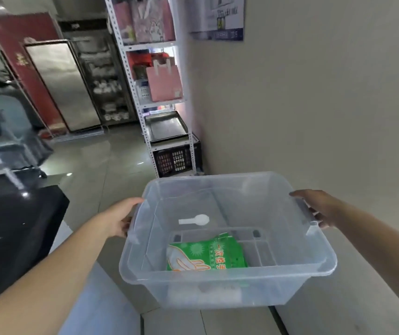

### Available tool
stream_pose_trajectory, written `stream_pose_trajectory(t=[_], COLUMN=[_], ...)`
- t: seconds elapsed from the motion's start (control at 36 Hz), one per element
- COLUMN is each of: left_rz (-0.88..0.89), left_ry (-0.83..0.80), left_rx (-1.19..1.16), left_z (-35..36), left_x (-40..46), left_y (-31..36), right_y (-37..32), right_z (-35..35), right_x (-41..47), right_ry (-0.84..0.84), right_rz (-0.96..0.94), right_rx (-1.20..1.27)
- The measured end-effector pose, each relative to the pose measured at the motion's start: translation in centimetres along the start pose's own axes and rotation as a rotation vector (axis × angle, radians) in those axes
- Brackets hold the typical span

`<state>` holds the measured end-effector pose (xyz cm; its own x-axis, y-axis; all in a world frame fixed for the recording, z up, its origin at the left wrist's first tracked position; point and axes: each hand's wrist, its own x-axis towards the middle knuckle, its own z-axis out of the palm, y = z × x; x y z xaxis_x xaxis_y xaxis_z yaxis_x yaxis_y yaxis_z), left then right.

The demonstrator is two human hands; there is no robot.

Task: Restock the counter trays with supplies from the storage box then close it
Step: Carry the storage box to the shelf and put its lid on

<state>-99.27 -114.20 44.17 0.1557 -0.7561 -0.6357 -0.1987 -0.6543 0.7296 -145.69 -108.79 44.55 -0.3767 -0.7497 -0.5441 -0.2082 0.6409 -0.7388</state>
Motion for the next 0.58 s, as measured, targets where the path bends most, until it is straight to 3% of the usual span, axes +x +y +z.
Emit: stream_pose_trajectory(t=[0.25, 0.42, 0.58], left_rz=[-0.041, -0.056, -0.040], left_ry=[0.210, 0.178, 0.279], left_rx=[-0.061, -0.129, -0.148], left_z=[-6.7, -11.7, -16.8], left_x=[9.4, 20.0, 27.6], left_y=[6.0, 11.0, 17.1], right_y=[-14.2, -22.7, -32.2], right_z=[9.3, 17.2, 23.8], right_x=[12.4, 20.2, 26.1], right_ry=[-0.164, -0.189, -0.171], right_rz=[-0.134, -0.129, -0.169], right_rx=[-0.079, -0.117, -0.112])
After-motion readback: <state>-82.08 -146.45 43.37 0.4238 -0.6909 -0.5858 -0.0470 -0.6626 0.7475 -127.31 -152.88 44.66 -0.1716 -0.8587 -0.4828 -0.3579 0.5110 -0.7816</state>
